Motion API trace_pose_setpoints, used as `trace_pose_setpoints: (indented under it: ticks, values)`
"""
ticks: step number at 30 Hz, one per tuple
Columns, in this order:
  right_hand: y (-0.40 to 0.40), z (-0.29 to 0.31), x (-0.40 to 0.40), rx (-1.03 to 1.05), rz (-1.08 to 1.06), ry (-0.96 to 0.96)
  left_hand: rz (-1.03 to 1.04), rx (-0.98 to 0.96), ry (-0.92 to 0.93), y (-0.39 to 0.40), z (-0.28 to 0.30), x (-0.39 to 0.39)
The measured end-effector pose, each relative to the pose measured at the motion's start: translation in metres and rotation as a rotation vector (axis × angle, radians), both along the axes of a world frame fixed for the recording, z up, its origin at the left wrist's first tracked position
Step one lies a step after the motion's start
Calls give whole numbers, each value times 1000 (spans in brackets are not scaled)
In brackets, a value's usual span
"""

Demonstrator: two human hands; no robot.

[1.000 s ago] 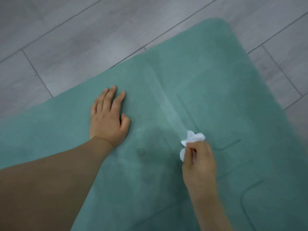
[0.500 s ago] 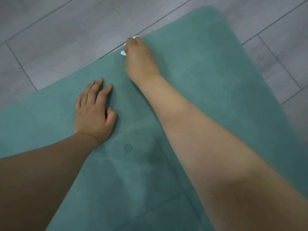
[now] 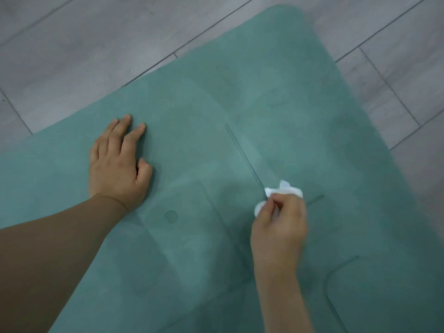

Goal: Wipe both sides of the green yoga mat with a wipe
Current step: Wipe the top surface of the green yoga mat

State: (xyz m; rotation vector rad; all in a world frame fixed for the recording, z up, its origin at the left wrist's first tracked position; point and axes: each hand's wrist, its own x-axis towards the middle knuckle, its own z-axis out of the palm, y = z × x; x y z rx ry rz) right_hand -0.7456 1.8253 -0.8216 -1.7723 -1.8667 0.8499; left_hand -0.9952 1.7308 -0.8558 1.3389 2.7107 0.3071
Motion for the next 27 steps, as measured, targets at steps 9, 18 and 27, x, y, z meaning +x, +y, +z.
trace_pose_setpoints:
  ticks: [9,18,27]
  values:
    - [132,-16,-221,168,751,-182,-4,-2,-4,0,-2,1]
    - [-10,15,79,-70,6,-169,13,-4,-20,0,0,2]
    - [113,-17,-157,156,205,-49,0,-3,-33,0,2,0]
